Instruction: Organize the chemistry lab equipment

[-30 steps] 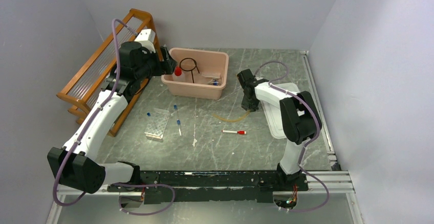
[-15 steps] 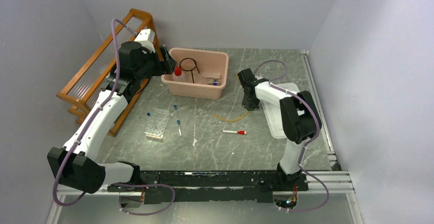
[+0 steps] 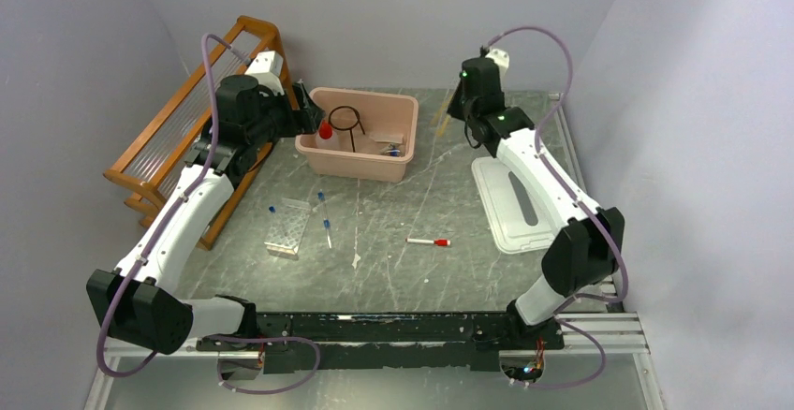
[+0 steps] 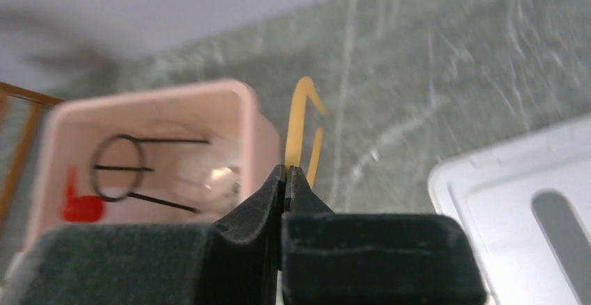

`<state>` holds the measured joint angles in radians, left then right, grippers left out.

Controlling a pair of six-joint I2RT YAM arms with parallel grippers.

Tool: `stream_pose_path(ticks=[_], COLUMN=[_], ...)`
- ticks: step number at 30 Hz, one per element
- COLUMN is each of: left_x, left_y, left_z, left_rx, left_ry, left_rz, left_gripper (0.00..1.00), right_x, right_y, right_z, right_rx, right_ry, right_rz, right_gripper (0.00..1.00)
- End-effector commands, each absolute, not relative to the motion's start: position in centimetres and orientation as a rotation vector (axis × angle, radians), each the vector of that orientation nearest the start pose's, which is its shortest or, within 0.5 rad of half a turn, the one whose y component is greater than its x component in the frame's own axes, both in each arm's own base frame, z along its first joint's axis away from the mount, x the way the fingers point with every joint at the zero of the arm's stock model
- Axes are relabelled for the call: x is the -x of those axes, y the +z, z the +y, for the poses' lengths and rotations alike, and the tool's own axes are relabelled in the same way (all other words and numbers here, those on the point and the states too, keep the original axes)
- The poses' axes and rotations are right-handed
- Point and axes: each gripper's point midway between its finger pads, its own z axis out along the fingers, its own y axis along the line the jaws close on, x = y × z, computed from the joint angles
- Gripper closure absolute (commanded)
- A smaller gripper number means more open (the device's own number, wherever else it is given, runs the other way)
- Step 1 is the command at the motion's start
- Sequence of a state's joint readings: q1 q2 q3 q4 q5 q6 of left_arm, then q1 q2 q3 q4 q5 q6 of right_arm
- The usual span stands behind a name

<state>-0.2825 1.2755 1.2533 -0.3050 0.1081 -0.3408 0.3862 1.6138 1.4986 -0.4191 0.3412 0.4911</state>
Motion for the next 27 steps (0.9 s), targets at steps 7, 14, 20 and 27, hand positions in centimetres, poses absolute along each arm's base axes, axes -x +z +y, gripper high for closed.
stream_pose_path(ticks=[7,14,20,27], left_x=[-38.6,-38.5,-38.5,-38.6], left_y=[33.5,33.2,32.5,31.7], left_z=[-15.3,-15.1,-15.0,-14.7], left_rx=[-0.012,0.015,0.031,0.039], left_ry=[-0.603,-0.604,-0.599,-0.574], left_rz=[1.835,1.839,1.860,1.878], left_gripper=[0.19,0.20,0.20,0.21], right_x=[-46.2,-45.4,-44.6,-44.8], right_y=[39.9,42.4,41.4,37.5], right_z=[21.4,26.9,30.8,33.3], right_rx=[-0.008,0.137,0.252,0.309], right_ry=[0.518,0.702,0.821,0.896], right_rz=[1.657,1.574,1.566,1.619], right_gripper=[1.00,1.00,1.00,1.00])
